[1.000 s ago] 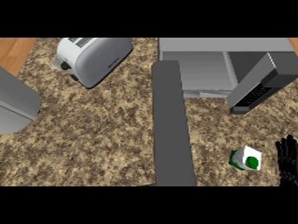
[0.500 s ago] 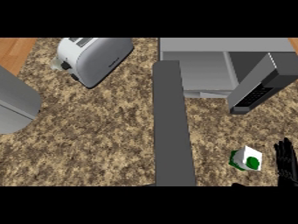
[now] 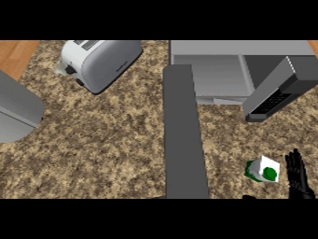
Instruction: Pick up the milk, place it into the microwave and close the microwave
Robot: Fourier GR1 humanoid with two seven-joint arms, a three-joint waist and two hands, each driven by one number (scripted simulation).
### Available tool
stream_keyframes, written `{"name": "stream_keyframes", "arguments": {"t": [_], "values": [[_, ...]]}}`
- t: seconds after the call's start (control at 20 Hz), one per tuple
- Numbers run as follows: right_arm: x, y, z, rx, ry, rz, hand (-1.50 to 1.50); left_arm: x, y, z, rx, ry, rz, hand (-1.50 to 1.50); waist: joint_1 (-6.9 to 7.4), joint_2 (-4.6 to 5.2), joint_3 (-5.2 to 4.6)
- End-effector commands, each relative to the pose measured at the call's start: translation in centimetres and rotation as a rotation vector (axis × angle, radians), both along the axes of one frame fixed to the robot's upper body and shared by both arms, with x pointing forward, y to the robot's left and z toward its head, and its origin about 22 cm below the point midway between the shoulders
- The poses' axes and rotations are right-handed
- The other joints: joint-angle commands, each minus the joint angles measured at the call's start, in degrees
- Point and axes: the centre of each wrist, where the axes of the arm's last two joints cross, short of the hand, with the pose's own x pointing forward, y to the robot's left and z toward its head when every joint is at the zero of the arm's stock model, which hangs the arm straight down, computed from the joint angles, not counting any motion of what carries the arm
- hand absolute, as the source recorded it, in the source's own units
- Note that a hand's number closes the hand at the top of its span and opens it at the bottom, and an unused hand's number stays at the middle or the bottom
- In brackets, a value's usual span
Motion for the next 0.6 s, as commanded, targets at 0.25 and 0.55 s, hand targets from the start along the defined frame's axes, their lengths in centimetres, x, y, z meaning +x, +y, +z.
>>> {"name": "stream_keyframes", "arguments": {"t": [0.25,0.55], "values": [[3.0,-1.3,-2.6,-0.046,0.011,-0.025,-1.50,-0.4,-1.3,1.7,0.013,-0.003,0.001,-1.50,0.08,0.02,0.01],[3.1,-2.2,-5.2,-0.024,-0.014,0.020,1.50,0.6,0.1,0.4,0.001,0.010,-0.012,-1.50,0.13,0.09,0.04]]}}
